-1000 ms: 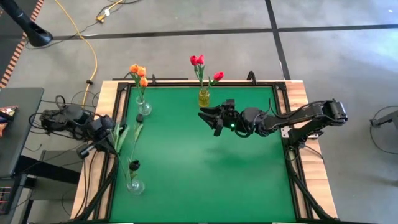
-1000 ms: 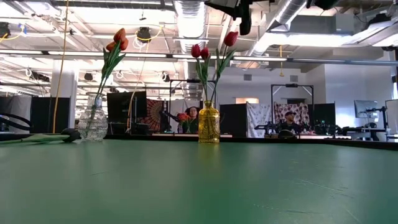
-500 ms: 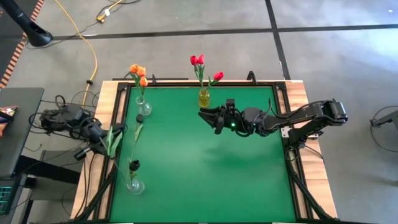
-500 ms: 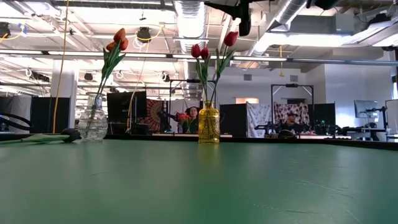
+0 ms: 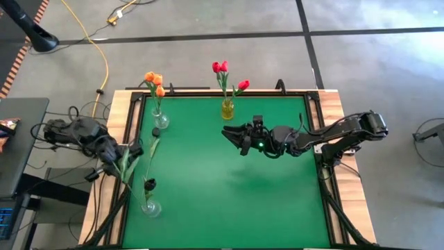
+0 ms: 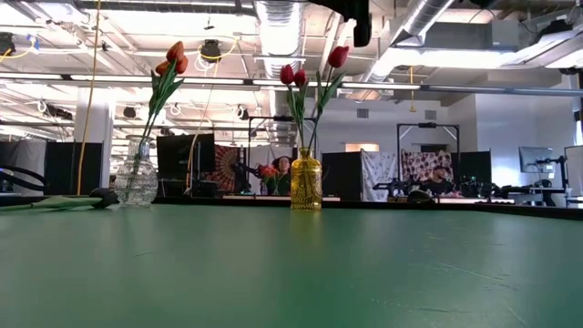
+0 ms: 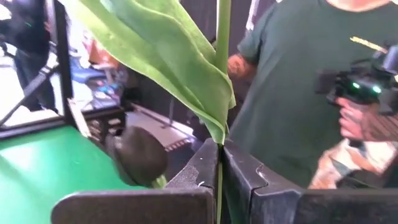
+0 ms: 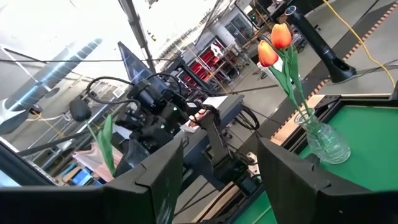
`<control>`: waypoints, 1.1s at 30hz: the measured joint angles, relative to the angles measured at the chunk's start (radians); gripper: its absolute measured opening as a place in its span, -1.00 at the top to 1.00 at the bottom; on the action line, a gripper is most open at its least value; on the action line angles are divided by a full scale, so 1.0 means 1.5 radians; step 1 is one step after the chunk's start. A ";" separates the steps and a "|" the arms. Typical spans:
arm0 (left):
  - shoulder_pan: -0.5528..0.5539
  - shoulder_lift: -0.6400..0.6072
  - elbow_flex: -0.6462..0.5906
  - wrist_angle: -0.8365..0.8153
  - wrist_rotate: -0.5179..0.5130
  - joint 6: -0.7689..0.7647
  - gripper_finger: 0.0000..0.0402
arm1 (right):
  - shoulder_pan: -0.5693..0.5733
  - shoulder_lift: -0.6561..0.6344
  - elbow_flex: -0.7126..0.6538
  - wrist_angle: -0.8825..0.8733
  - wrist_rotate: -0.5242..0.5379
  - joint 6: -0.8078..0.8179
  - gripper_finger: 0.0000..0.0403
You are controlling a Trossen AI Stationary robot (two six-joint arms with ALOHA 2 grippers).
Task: Sort flowers into vase by color
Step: Put the bottom black flower into the bottom transparent vase
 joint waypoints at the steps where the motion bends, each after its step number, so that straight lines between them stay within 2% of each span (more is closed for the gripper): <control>1: -0.004 0.006 0.000 0.000 0.004 0.001 1.00 | 0.001 0.000 0.000 0.000 0.000 0.000 -0.14; 14: -0.046 0.011 0.000 -0.049 -0.050 0.049 1.00 | -0.003 0.000 0.000 0.000 0.001 0.000 -0.14; 20: -0.047 0.011 0.000 -0.062 -0.053 0.037 1.00 | -0.003 0.000 0.000 0.000 0.001 0.000 -0.14; 33: -0.087 0.012 -0.058 -0.012 -0.065 0.010 1.00 | -0.003 0.000 0.000 -0.001 0.000 0.000 -0.14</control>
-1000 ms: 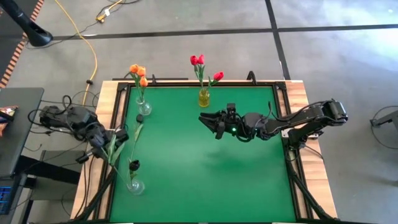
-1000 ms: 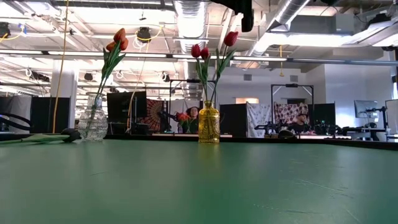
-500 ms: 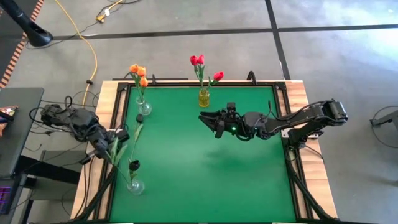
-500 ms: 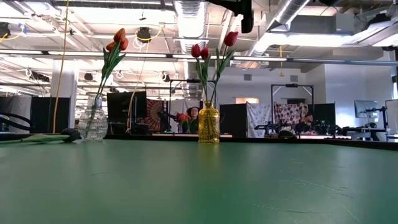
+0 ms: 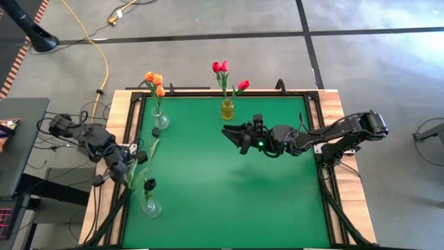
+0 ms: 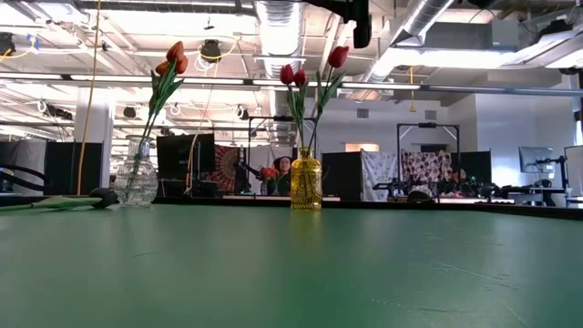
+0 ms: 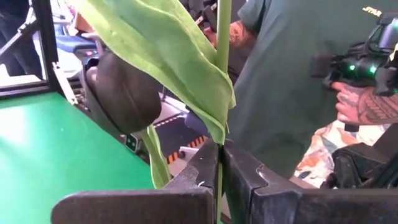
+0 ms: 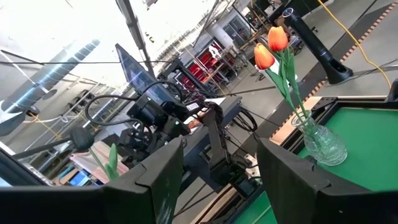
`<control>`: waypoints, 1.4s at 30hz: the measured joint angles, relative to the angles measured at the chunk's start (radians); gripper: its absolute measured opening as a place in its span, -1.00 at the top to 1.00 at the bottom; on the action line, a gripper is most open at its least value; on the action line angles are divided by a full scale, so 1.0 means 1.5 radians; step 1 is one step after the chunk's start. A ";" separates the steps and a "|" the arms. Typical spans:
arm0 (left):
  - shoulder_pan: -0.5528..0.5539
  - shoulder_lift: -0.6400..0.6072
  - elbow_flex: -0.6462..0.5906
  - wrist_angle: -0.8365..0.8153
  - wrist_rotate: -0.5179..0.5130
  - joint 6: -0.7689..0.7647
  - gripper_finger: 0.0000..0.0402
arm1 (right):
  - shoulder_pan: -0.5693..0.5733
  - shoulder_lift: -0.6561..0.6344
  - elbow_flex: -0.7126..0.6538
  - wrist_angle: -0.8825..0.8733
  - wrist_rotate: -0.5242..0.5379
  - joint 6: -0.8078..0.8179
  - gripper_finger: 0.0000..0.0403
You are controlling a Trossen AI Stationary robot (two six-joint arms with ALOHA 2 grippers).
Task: Sort flowers into vase by color
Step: Put the bottom black flower into the bottom transparent vase
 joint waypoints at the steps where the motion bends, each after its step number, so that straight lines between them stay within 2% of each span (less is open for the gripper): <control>1: -0.003 0.000 0.000 0.000 -0.005 0.005 1.00 | 0.000 0.000 0.000 0.000 0.000 0.000 -0.14; 24: -0.017 0.000 0.000 -0.046 -0.015 0.087 1.00 | -0.008 0.000 0.000 0.000 -0.005 0.019 -0.14; 30: -0.040 0.005 0.000 -0.040 -0.017 0.098 1.00 | -0.008 0.000 0.000 -0.003 -0.005 0.017 -0.14; 42: -0.093 0.061 0.000 -0.043 -0.075 0.134 1.00 | -0.031 0.000 0.000 -0.011 -0.023 0.013 -0.14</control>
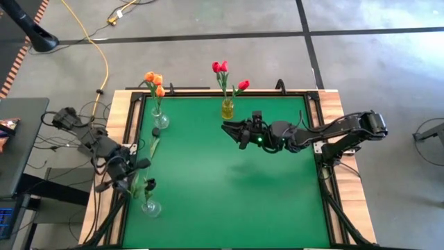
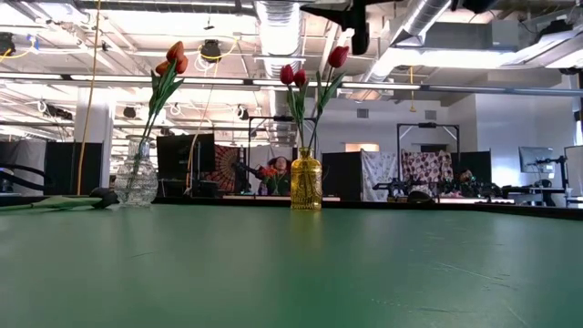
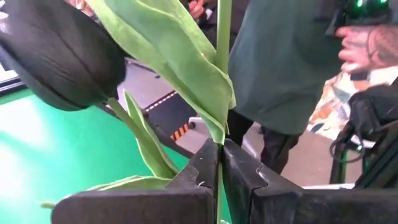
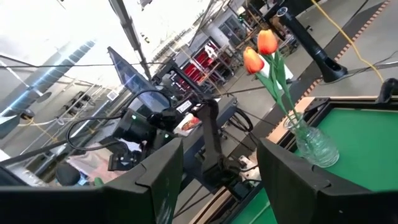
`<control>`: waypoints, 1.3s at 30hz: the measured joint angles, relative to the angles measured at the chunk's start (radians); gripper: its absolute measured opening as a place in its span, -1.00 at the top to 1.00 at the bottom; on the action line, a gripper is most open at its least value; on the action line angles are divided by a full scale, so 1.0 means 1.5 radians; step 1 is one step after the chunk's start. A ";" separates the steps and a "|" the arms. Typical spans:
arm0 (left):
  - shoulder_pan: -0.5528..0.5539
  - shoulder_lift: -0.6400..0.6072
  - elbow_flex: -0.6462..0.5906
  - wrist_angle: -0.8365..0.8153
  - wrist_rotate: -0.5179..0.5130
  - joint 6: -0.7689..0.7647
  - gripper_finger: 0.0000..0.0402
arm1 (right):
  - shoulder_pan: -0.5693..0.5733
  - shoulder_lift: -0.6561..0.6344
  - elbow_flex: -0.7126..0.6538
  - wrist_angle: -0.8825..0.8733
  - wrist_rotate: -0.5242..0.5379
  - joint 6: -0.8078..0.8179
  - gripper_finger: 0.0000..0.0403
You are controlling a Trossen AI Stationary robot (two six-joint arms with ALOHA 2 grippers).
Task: Sort flowers into vase by color
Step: Put the bottom black flower into the bottom transparent vase
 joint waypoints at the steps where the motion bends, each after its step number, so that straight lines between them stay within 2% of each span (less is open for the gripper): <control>1: -0.005 0.006 0.000 0.000 -0.007 0.007 1.00 | -0.003 0.000 0.000 0.000 -0.006 0.000 -0.14; 8: -0.040 0.036 0.000 -0.001 -0.023 0.065 1.00 | -0.017 0.000 0.000 0.000 -0.023 0.004 -0.14; 23: -0.077 0.081 0.000 -0.017 -0.017 0.061 1.00 | -0.026 0.000 0.000 -0.005 -0.038 0.004 -0.14; 29: -0.079 0.088 0.000 -0.035 -0.022 0.028 0.99 | -0.025 0.000 0.000 -0.005 -0.038 0.004 -0.14; 33: -0.079 0.087 0.000 -0.036 -0.035 0.026 0.92 | -0.025 0.000 0.000 -0.005 -0.038 0.001 -0.14; 39: -0.079 0.087 0.000 -0.036 -0.052 0.027 0.67 | -0.025 0.000 0.000 -0.008 -0.038 -0.001 -0.14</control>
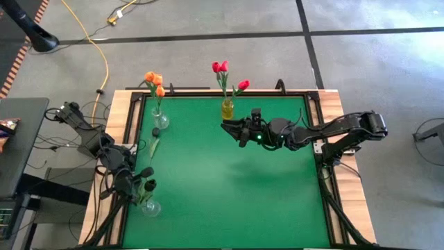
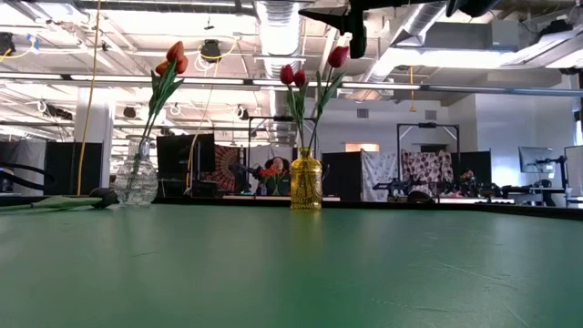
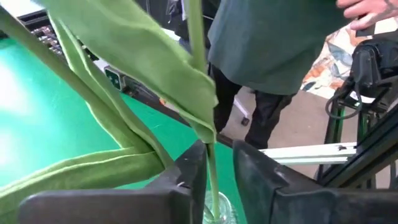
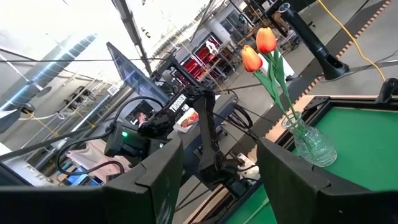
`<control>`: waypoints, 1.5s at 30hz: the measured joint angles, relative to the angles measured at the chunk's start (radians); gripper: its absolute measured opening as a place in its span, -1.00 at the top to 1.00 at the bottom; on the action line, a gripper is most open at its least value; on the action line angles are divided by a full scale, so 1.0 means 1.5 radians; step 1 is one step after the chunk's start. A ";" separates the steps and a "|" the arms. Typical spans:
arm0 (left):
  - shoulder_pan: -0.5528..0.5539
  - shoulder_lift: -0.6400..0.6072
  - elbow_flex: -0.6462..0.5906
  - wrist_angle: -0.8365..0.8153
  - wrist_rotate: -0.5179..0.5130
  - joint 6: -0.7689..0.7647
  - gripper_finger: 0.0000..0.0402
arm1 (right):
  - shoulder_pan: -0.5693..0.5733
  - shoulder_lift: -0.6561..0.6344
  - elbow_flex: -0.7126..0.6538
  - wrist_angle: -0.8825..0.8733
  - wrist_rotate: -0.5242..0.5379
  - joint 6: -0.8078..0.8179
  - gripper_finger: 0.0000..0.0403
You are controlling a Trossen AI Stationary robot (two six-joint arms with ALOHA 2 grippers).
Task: Sort flowers into vase by color
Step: Put the bottom black flower into the bottom transparent vase, then put the black flower into the bottom transparent vase
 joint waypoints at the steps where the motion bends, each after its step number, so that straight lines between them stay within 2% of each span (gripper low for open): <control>1: 0.000 0.000 0.000 0.000 0.000 0.001 0.63 | 0.000 0.000 0.000 -0.001 0.000 0.000 -0.14; 5: 0.000 0.000 0.000 -0.003 0.000 -0.031 0.47 | 0.000 0.000 0.000 -0.003 0.000 -0.002 -0.14; 8: 0.000 0.000 0.000 -0.016 0.006 -0.017 0.43 | 0.000 0.000 0.000 -0.003 0.000 -0.016 -0.14; 12: 0.000 -0.001 0.000 -0.068 0.000 0.006 0.42 | 0.002 0.000 0.000 -0.010 -0.002 -0.019 -0.14; 31: 0.002 0.001 0.000 -0.064 -0.015 0.000 0.42 | 0.002 0.000 0.000 -0.011 -0.035 -0.020 -0.14; 40: 0.042 0.001 0.000 -0.070 -0.088 -0.013 0.42 | 0.002 0.000 0.000 -0.011 -0.037 -0.030 -0.14; 45: 0.068 0.001 0.000 -0.069 -0.080 -0.012 0.42 | 0.002 0.000 0.000 -0.011 -0.038 -0.032 -0.14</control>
